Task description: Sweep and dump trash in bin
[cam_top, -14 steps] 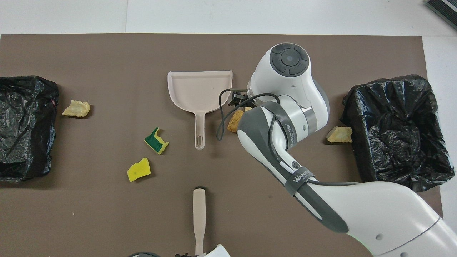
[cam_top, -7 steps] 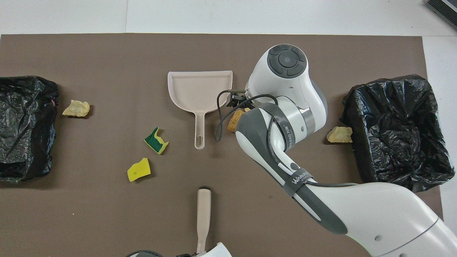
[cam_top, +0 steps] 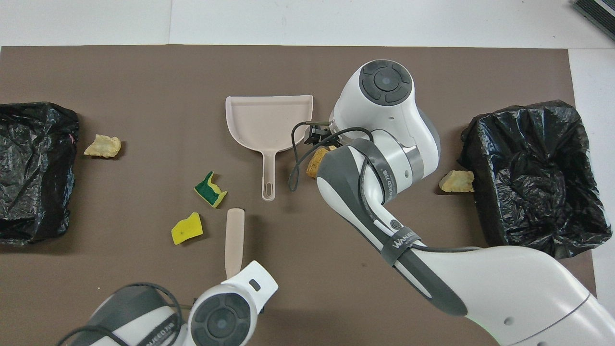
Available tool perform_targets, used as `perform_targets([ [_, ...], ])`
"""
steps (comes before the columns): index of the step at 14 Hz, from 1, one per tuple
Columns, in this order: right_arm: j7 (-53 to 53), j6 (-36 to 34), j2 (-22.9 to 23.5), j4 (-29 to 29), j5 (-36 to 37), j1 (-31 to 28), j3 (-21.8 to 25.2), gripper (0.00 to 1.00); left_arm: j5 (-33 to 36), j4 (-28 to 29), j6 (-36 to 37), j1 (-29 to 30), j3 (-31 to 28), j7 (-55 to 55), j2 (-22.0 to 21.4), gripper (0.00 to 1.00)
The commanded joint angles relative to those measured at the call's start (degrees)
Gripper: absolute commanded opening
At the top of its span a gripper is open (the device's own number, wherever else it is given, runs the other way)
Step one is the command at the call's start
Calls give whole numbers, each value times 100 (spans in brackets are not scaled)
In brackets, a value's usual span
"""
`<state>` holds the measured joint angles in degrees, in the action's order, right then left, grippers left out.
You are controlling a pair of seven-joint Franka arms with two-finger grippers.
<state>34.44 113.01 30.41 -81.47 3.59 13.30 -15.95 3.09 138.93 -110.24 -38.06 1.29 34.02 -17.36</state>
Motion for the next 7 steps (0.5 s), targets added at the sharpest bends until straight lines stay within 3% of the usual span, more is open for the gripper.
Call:
perform_targets([
  [1,28,386,-298,-447,-34,146,-31,100,322,-514,178,1025,64,-1052,398,0],
  [7,325,1003,-202,-572,485,875,-23,100,692,-2315,81,2951,64,-2917,1778,0],
])
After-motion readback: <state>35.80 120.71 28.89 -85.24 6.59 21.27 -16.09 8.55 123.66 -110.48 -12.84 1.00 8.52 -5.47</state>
